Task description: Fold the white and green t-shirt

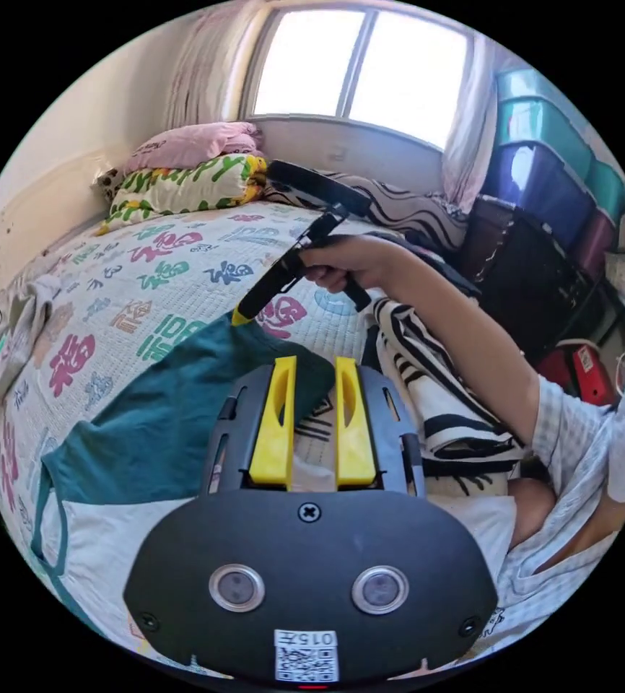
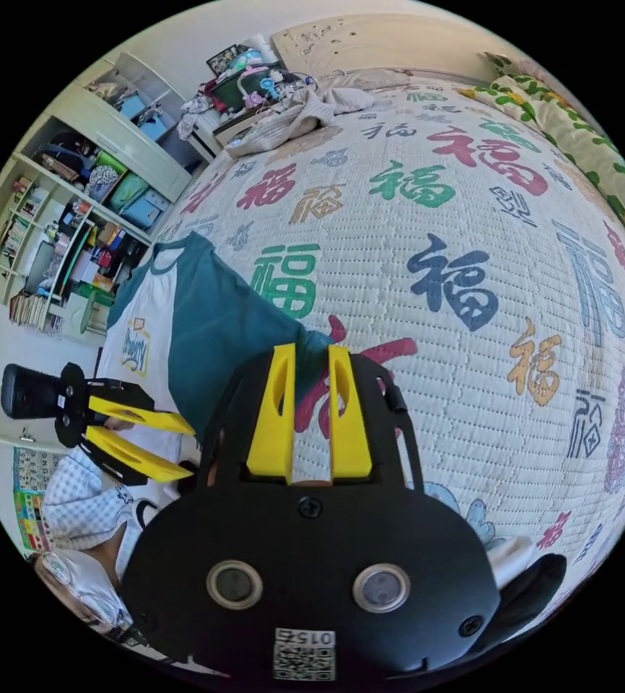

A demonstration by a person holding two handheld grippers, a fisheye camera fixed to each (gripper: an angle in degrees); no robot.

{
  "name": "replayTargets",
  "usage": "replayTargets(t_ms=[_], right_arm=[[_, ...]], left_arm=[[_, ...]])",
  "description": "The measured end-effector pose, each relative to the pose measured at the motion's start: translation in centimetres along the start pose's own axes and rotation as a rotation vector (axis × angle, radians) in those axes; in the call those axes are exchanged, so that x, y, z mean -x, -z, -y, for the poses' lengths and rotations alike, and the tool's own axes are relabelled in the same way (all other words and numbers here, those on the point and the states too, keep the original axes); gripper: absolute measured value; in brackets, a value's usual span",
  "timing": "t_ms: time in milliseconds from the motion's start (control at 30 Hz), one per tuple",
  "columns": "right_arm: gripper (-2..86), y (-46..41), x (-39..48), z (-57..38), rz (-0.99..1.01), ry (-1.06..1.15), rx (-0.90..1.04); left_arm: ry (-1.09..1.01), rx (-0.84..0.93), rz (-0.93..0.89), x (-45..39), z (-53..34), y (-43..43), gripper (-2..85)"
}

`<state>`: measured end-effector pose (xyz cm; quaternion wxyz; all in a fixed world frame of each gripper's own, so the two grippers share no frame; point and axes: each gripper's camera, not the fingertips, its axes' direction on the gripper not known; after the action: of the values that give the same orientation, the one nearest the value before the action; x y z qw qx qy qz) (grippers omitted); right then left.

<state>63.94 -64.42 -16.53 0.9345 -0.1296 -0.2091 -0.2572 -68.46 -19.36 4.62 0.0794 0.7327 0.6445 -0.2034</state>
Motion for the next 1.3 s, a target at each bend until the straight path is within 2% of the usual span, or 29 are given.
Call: replayTargets(t_ms=[67,167,233,333,400,500,567,600,700,733,800,900,967,1067,1200,1300], right_arm=[[3.1,-1.1,1.2,0.3,-0.092,0.033,0.034],[0.2,-0.9,2.0,0.2,-0.120,0.015,-0.016],[0.0,-0.1,2.0,-0.1,-0.098,-0.010,-0.087],[-0.1,1.0,1.9,-0.7,-0.017,-0.047,-0.203],[0.5,0.7,2.1,-0.8,0.020,-0.048,-0.213],[5.3,-0.7,3.1,-0.7,-0.066,-0.071,-0.169],[8.8,-2.2,4.0,-0.3,-0.150,-0.118,-0.125],[8.8,-2.6,4.2,-0.1,-0.144,-0.113,-0.112],[6.5,-4.8,6.2,0.1,-0.192,-0.057,-0.060],[2.6,-5.2,7.1,0.0,-0.253,-0.031,-0.051],[0.0,-5.6,8.3,0.0,-0.206,0.007,-0.033],[-0.8,-5.2,10.3,-0.4,-0.242,0.001,-0.090],[-0.9,-4.2,12.7,-1.0,-0.242,0.028,-0.178],[-1.0,-3.3,17.1,-1.8,-0.176,0.101,-0.308],[-0.9,-4.7,24.2,-2.3,-0.126,0.275,-0.370],[-0.7,-8.7,30.6,-2.7,-0.097,0.478,-0.275]], left_arm=[[-0.079,0.096,0.135,-2.8,1.2,-2.8,7.6],[-0.128,0.255,0.183,-4.0,2.2,-7.3,6.7],[-0.101,0.217,0.121,-3.6,2.8,-6.4,6.2],[-0.093,0.021,-0.123,-2.7,3.0,-2.2,5.5],[-0.039,-0.058,-0.148,-1.7,2.9,-0.2,5.7],[-0.034,0.030,0.013,-2.4,2.1,-0.9,7.6],[-0.103,0.229,0.131,-4.8,1.2,-4.3,8.5],[-0.124,0.259,0.159,-5.5,0.9,-5.1,8.2],[-0.194,0.212,0.276,-8.3,0.1,-5.8,5.6],[-0.188,0.218,0.293,-8.7,0.2,-5.8,4.2],[-0.174,0.212,0.321,-8.9,0.2,-5.4,2.8],[-0.096,0.112,0.274,-8.2,-0.6,-2.8,1.6],[0.064,-0.085,0.230,-6.6,-2.5,1.8,1.1],[0.261,-0.336,0.283,-5.3,-7.0,8.0,0.6],[0.367,-0.376,0.309,-5.8,-12.2,11.9,0.4],[0.449,-0.362,0.288,-6.3,-16.5,13.4,0.5]])
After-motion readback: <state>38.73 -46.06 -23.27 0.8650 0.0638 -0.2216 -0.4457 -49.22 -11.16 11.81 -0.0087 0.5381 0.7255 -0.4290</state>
